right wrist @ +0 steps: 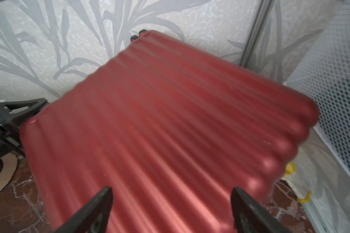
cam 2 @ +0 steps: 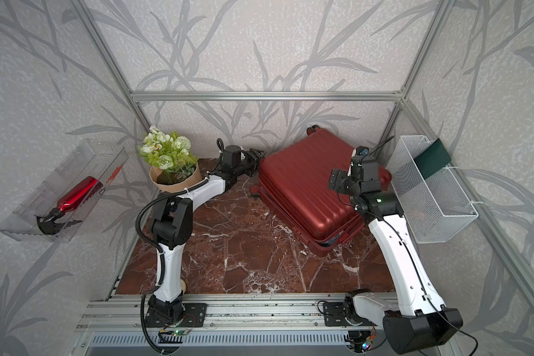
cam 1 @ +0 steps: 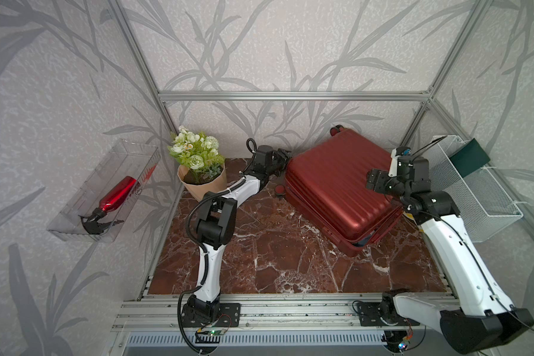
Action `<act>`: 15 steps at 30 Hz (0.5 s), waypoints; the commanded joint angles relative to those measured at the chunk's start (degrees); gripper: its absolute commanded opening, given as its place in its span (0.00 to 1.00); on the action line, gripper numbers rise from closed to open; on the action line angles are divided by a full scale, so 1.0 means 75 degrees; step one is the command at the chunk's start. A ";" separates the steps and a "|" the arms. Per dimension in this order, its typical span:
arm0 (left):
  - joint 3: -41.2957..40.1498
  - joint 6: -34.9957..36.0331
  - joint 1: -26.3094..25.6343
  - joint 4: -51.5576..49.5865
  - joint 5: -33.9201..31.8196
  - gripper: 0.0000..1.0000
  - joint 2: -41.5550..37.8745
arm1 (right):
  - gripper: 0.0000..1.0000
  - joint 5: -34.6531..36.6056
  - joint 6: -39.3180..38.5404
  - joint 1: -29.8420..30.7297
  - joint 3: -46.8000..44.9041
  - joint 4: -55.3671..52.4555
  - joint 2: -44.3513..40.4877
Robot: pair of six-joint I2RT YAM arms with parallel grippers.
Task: Open the suitcase zippers
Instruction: Adjust the suitcase at the center of the board.
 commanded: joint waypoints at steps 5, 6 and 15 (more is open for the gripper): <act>-0.0519 -0.0499 -0.0084 0.1240 0.0181 0.18 -0.0109 | 0.93 0.0458 0.0458 -0.0407 -0.1056 -0.0140 -0.0806; -0.0677 -0.0474 -0.0036 0.1282 0.0098 0.16 -0.0260 | 0.93 0.0578 0.0513 -0.0420 -0.1145 -0.0277 -0.0798; -0.2742 -0.0543 0.0859 0.1842 -0.0392 0.08 -0.2088 | 0.97 0.0725 0.0975 -0.0947 -0.1463 -0.0611 -0.0401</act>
